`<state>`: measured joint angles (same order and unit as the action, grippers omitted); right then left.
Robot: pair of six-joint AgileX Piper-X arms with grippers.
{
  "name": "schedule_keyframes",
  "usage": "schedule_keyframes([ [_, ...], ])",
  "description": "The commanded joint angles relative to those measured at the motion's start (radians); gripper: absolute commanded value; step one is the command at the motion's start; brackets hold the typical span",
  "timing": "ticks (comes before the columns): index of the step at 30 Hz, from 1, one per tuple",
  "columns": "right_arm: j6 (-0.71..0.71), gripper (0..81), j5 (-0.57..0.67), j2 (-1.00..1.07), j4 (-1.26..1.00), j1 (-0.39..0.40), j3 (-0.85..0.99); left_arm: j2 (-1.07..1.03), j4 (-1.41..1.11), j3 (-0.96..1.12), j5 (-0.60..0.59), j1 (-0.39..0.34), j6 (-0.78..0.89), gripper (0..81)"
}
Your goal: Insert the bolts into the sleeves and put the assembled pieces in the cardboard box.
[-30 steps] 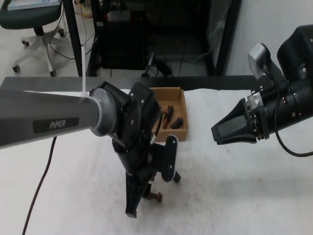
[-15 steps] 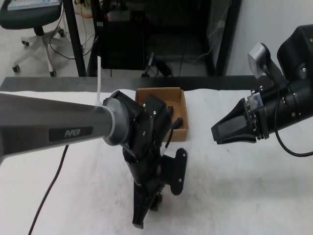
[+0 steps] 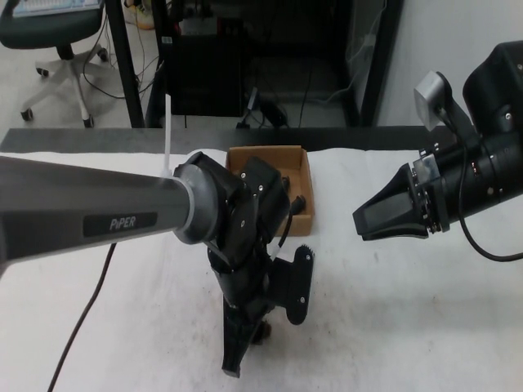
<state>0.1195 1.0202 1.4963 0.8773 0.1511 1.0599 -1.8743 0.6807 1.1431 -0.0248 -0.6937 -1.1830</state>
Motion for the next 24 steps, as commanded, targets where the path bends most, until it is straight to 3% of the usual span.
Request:
schedule_keyframes([
  [1,0.01,33.1,0.011,-0.009,-0.004,0.001,0.003,-0.026,-0.009,-0.005,0.04,0.004,0.002,38.6],
  [4,0.012,33.1,0.011,-0.009,-0.004,0.001,0.003,-0.026,-0.009,-0.005,0.007,0.004,0.002,33.1],
  [8,0.012,33.1,0.011,-0.009,-0.004,0.001,0.003,-0.026,0.003,-0.005,0.007,0.004,0.002,2.1],
  [9,0.012,33.1,0.011,-0.009,-0.004,0.001,0.003,-0.026,0.012,-0.005,0.008,0.004,0.001,0.2],
  [16,0.012,33.1,0.011,-0.009,-0.004,0.001,0.003,-0.024,0.02,-0.005,0.032,0.004,0.071,0.2],
  [21,0.015,33.1,-0.002,-0.009,-0.013,0.001,0.003,0.019,-0.169,0.008,0.322,0.004,0.253,0.2],
  [24,0.015,33.1,-0.11,-0.009,-0.021,0.001,0.005,0.086,-0.302,0.009,0.468,0.015,0.348,0.2],
])
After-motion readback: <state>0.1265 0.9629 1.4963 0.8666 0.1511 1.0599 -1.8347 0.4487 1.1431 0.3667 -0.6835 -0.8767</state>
